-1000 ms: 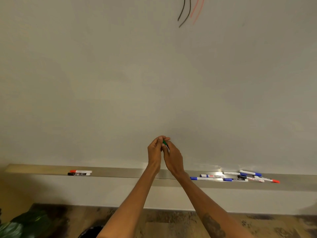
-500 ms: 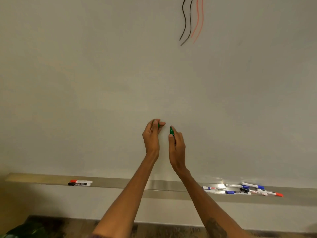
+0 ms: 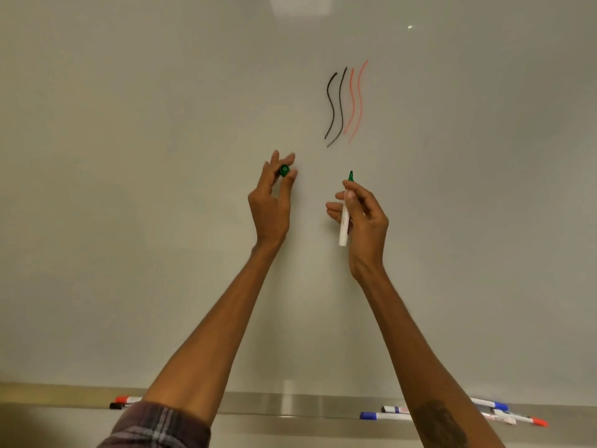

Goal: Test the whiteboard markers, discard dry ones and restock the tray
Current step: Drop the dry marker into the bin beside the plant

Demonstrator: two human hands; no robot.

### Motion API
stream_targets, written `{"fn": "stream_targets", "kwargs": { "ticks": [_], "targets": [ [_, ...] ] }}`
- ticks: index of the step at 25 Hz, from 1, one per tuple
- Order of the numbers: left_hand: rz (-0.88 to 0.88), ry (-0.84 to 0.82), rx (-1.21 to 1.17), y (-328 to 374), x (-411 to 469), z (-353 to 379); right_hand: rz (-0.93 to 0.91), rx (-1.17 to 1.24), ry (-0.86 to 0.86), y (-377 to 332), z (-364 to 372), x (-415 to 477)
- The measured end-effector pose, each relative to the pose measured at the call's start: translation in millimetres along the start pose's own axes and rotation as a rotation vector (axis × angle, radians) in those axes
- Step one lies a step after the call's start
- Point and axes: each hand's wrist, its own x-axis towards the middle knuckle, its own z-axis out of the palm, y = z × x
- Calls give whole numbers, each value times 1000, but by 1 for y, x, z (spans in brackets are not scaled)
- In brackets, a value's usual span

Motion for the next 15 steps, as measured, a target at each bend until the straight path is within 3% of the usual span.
{"fn": "stream_targets", "kwargs": {
  "ticks": [3, 7, 15],
  "targets": [
    [134, 2, 63, 7, 40, 8, 23, 133, -59, -18, -5, 18],
    [326, 35, 141, 16, 82, 22, -93, 88, -77, -30, -10, 34],
    [440, 88, 280, -10, 103, 40, -210, -71, 49, -39, -7, 70]
  ]
}}
